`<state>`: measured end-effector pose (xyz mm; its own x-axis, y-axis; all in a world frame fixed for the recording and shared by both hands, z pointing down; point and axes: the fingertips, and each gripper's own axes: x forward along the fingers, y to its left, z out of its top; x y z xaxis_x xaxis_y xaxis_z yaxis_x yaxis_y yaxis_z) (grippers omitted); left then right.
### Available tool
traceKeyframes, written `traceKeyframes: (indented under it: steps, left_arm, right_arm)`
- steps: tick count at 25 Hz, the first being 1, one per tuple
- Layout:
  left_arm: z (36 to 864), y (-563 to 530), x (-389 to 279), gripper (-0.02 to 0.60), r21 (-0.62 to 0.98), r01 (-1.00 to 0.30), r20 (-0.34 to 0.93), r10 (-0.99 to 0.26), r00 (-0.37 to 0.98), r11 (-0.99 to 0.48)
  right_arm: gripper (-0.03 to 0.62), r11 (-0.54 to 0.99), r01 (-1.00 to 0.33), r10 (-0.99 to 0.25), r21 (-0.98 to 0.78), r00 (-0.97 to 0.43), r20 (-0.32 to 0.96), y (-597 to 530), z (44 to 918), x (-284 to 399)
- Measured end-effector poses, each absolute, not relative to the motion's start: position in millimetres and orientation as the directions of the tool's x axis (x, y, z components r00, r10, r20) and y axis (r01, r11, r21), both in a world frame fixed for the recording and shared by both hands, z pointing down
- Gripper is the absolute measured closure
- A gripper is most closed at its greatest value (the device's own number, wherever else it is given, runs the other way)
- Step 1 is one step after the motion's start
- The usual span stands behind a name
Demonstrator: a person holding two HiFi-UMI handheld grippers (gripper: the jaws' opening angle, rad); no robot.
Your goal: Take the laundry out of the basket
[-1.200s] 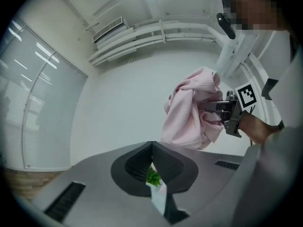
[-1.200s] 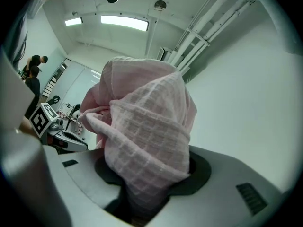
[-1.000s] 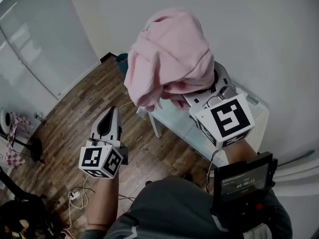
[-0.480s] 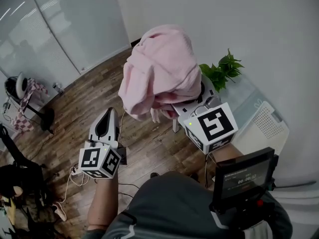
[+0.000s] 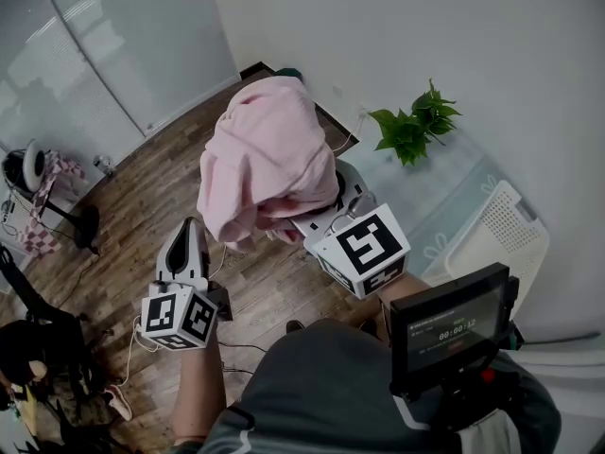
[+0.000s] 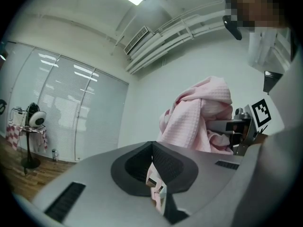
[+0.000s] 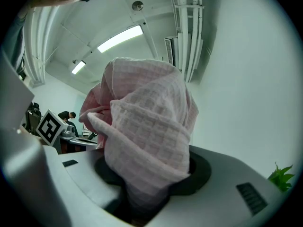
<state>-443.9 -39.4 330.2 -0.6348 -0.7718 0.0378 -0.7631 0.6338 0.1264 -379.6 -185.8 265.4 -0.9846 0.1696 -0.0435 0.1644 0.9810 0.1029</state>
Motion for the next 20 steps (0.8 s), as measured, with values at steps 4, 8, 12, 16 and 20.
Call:
traceKeyframes:
  steps: [4,8,12,16,20]
  left_arm:
    - [333,-37,-445,0.574,0.141,-0.766,0.036,-0.776,-0.630,0.628]
    - [334,-32,-446,0.574,0.156,-0.760,0.029,-0.773,-0.634,0.630]
    - [340,-38,-447,0.573,0.161,-0.761,0.041,-0.775,-0.631,0.628]
    - [345,-41,-450,0.573,0.170,-0.757,0.044,-0.772,-0.634,0.631]
    - [347,-47,-450,0.574,0.171,-0.764,0.048,-0.780,-0.624,0.622]
  right_arm:
    - [0.373,0.982,0.171,0.174,0.085,-0.984,-0.030,-179,276,-382]
    - [0.372,0.983,0.170,0.172,0.072,-0.985,-0.017,-175,283,-382]
    - [0.372,0.984,0.166,0.168,0.068,-0.985,-0.026,-178,288,-381]
    - [0.372,0.983,0.164,0.167,0.084,-0.986,-0.022,-179,295,-380]
    - [0.372,0.985,0.158,0.158,0.074,-0.987,0.001,-183,303,-378]
